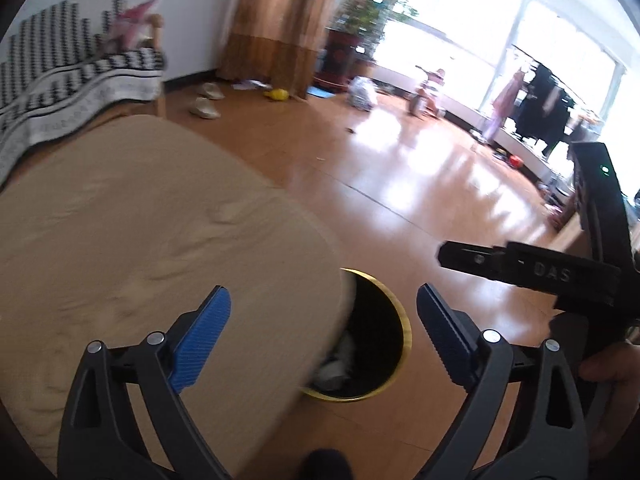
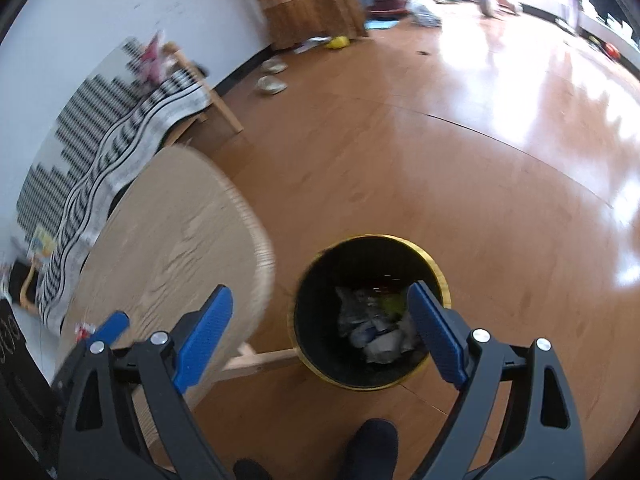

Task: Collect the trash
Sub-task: 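Move both open tools back over the table toward the red ribbon, then grasp the white-green wrapper with the right tool while the left tool grasps the red ribbon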

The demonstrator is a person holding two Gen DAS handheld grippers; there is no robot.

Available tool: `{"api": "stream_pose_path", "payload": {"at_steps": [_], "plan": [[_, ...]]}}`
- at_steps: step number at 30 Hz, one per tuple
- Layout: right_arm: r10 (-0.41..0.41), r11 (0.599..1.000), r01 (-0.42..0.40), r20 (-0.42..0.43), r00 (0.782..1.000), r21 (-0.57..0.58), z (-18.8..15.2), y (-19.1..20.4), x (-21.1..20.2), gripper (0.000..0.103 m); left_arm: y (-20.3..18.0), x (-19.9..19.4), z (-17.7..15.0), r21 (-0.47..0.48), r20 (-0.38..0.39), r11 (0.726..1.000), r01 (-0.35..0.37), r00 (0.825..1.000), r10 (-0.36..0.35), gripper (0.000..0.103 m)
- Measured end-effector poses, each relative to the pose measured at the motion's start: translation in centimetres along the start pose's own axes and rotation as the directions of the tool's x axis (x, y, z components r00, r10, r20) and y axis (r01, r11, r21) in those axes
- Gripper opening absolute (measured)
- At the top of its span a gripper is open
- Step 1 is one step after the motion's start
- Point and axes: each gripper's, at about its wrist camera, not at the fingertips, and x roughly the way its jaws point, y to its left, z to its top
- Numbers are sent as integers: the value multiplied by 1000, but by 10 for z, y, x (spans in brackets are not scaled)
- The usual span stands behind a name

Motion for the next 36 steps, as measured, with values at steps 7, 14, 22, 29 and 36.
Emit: {"api": "stream_pose_path", "payload": {"at_steps": [7, 14, 22, 29, 36], "plan": [[103, 964, -115, -65, 993, -239, -14, 123, 25, 86, 129, -64, -12, -161, 19, 965, -209, 977, 214, 91], [197, 829, -268, -191, 961, -490, -56, 279, 64, 77, 259, -145, -46, -342, 2, 864, -369, 919, 394, 91], [162, 675, -324, -295, 942, -662, -108, 413, 125, 66, 356, -216, -94, -481, -32, 757, -442, 872, 489, 91], [107, 577, -303, -297, 949, -759, -129, 468, 171, 55, 392, -233, -120, -514, -64, 719, -467, 857, 511, 91], [126, 541, -316, -296, 947, -780, -130, 485, 189, 38, 402, -226, -121, -507, -68, 731, -456, 867, 494, 91]]}}
